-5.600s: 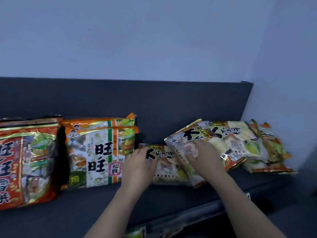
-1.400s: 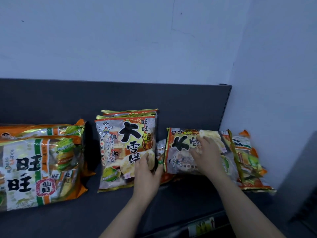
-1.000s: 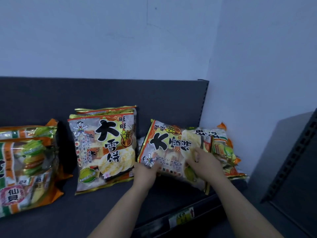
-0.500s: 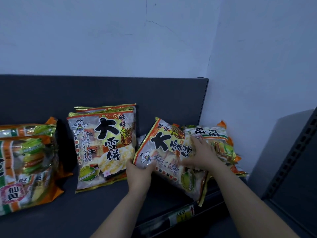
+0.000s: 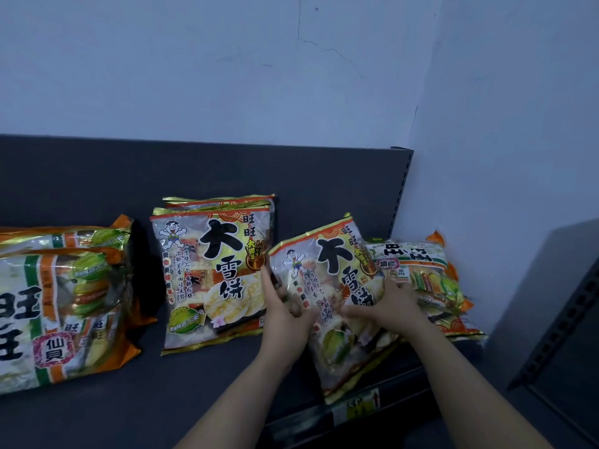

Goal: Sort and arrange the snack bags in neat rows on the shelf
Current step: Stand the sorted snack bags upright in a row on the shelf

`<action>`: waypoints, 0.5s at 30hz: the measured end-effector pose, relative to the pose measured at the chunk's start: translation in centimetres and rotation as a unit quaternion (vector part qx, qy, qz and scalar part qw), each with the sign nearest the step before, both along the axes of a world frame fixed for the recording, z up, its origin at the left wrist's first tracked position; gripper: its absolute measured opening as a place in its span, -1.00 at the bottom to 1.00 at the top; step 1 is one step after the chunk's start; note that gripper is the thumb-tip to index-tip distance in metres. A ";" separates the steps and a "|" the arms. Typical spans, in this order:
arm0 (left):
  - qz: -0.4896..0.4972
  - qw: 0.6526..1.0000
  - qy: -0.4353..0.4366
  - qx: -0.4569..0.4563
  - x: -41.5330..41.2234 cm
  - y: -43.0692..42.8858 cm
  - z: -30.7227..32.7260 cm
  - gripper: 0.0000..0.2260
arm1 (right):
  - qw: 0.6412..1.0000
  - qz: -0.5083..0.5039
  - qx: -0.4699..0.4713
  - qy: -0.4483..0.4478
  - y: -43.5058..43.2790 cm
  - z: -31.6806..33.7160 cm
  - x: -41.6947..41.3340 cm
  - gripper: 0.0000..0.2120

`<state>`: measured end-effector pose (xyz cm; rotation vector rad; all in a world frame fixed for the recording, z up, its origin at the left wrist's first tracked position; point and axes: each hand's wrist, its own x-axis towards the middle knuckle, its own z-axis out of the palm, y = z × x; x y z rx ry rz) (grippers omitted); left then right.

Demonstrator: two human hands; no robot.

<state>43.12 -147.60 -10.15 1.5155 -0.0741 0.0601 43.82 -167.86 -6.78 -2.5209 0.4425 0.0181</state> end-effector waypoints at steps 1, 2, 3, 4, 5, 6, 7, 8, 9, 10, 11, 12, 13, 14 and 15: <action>0.013 1.000 -0.024 -0.003 -0.2 0.5 0.4 0.01 | 0.999 0.007 0.050 -0.019 0.2 0.0 -0.3 0.20; 0.023 0.999 -0.041 -0.008 -0.5 1.1 0.9 -0.02 | 0.994 0.016 0.100 -0.039 0.5 0.1 -0.6 0.08; 0.036 0.998 -0.057 -0.012 -0.7 1.9 1.3 -0.06 | 0.989 0.029 0.137 -0.054 1.2 0.3 -1.0 -0.06; 0.050 0.996 -0.070 -0.014 -0.8 2.9 1.6 -0.09 | 0.985 0.044 0.153 -0.063 2.1 0.5 -1.3 -0.17; 0.065 0.994 -0.081 -0.014 -1.0 4.0 1.8 -0.14 | 0.983 0.057 0.161 -0.069 3.2 0.5 -1.5 -0.25; 0.083 0.992 -0.090 -0.010 -1.1 5.1 1.9 -0.20 | 0.980 0.069 0.168 -0.077 4.4 0.5 -1.5 -0.30; 0.104 0.990 -0.100 -0.004 -1.4 6.3 1.9 -0.27 | 0.978 0.080 0.175 -0.083 5.6 0.3 -1.4 -0.31; 0.125 0.986 -0.111 0.007 -1.6 7.4 1.8 -0.34 | 0.975 0.092 0.184 -0.088 7.0 0.2 -1.3 -0.32; 0.144 0.981 -0.124 0.021 -1.7 8.6 1.7 -0.42 | 0.972 0.101 0.192 -0.095 8.4 0.1 -1.1 -0.33; 0.160 0.977 -0.136 0.035 -1.9 9.8 1.5 -0.48 | 0.969 0.107 0.197 -0.105 9.8 0.1 -1.0 -0.34; 0.170 0.974 -0.144 0.045 -1.9 11.0 1.3 -0.51 | 0.967 0.112 0.198 -0.114 11.2 0.2 -0.9 -0.36; 0.176 0.972 -0.149 0.053 -1.9 12.1 1.0 -0.51 | 0.966 0.115 0.199 -0.123 12.5 0.2 -0.8 -0.38; 0.178 0.970 -0.153 0.065 -1.7 13.3 0.8 -0.49 | 0.964 0.116 0.202 -0.130 13.7 0.1 -0.6 -0.39; 0.175 0.969 -0.155 0.083 -1.4 14.4 0.6 -0.44 | 0.963 0.114 0.203 -0.134 14.9 -0.1 -0.5 -0.38; 0.166 0.969 -0.151 0.104 -1.2 15.3 0.3 -0.37 | 0.964 0.114 0.202 -0.133 15.9 -0.5 -0.5 -0.36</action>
